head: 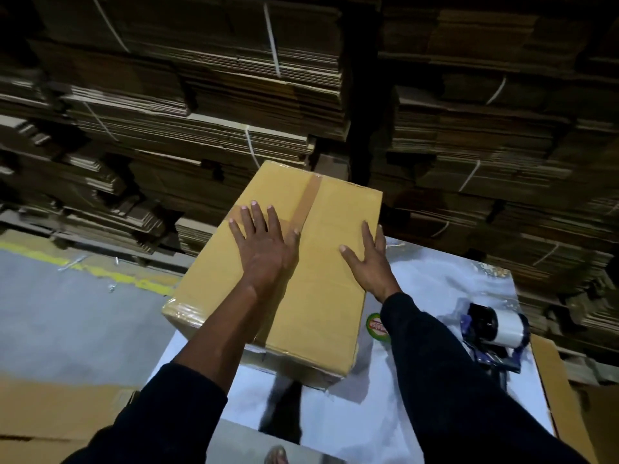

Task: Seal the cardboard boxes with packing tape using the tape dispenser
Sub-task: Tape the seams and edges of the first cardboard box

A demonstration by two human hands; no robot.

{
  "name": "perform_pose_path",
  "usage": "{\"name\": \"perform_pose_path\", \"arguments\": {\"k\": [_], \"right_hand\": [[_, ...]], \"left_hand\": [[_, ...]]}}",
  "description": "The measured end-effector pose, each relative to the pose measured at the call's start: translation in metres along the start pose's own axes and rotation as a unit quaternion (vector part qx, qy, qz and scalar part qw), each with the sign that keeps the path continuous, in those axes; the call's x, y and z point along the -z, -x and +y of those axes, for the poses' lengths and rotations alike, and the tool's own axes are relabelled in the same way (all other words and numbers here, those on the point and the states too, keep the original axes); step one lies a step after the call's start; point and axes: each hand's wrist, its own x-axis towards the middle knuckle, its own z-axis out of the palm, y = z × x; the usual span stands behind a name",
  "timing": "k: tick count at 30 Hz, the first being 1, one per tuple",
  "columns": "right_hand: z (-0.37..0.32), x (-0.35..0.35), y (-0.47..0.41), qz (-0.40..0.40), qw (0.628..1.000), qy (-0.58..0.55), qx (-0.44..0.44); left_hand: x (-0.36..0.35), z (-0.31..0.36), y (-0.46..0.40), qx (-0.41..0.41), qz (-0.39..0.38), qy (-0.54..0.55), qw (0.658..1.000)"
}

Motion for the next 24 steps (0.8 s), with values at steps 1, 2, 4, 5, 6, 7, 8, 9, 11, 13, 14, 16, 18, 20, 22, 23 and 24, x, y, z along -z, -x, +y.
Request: {"name": "perform_pose_path", "arguments": {"k": [1,2,4,5,6,7,8,9,11,13,14,16,18,20,22,23,24], "right_hand": [[-0.005,-0.007,-0.007,-0.007,1.0,0.009,0.006],[-0.01,-0.013,-0.013,-0.013,1.0,0.015,0.013],[-0.019,-0.023,-0.021,-0.021,0.999,0.015,0.02],[-0.022,-0.027,-0.024,-0.021,0.999,0.013,0.022],[-0.024,-0.029,-0.026,-0.021,0.999,0.012,0.023],[-0.025,-0.03,-0.026,-0.021,0.999,0.012,0.024],[-0.025,-0.031,-0.027,-0.021,0.999,0.012,0.024],[-0.024,-0.031,-0.027,-0.023,0.999,0.013,0.024],[-0.023,-0.029,-0.027,-0.026,0.999,0.017,0.022],[-0.023,-0.027,-0.025,-0.03,0.999,0.014,0.017],[-0.025,-0.027,-0.023,-0.032,0.999,0.009,0.011],[-0.025,-0.026,-0.016,-0.036,0.999,0.0,0.005],[-0.02,-0.024,-0.002,-0.045,0.999,-0.01,0.009],[-0.01,-0.02,0.018,-0.06,0.998,-0.018,0.027],[0.003,-0.012,0.045,-0.069,0.996,-0.034,0.05],[0.012,-0.007,0.058,-0.068,0.996,-0.032,0.054],[0.022,0.0,0.071,-0.068,0.996,-0.02,0.051]], "left_hand": [[0.001,-0.011,-0.001,0.005,0.006,-0.001,1.0],[0.001,-0.02,-0.002,0.009,0.013,-0.002,1.0],[0.003,-0.035,-0.005,0.012,0.021,-0.001,1.0],[0.004,-0.04,-0.007,0.012,0.019,-0.002,1.0],[0.005,-0.042,-0.009,0.011,0.015,-0.002,1.0],[0.004,-0.044,-0.009,0.011,0.013,-0.005,1.0],[0.005,-0.044,-0.009,0.01,0.014,-0.008,1.0],[0.005,-0.043,-0.009,0.009,0.015,-0.012,1.0],[0.005,-0.041,-0.007,-0.004,0.019,-0.017,1.0],[0.005,-0.037,-0.005,-0.035,0.014,-0.015,0.999],[0.004,-0.035,-0.005,-0.057,0.006,-0.009,0.998],[0.002,-0.024,-0.005,-0.098,-0.015,0.007,0.995],[-0.004,-0.004,-0.002,-0.132,-0.041,0.018,0.99],[-0.012,0.02,0.007,-0.161,-0.071,0.029,0.984],[-0.019,0.046,0.021,-0.195,-0.071,0.052,0.977],[-0.022,0.06,0.029,-0.211,-0.063,0.06,0.974],[-0.024,0.073,0.038,-0.226,-0.058,0.062,0.97]]}}
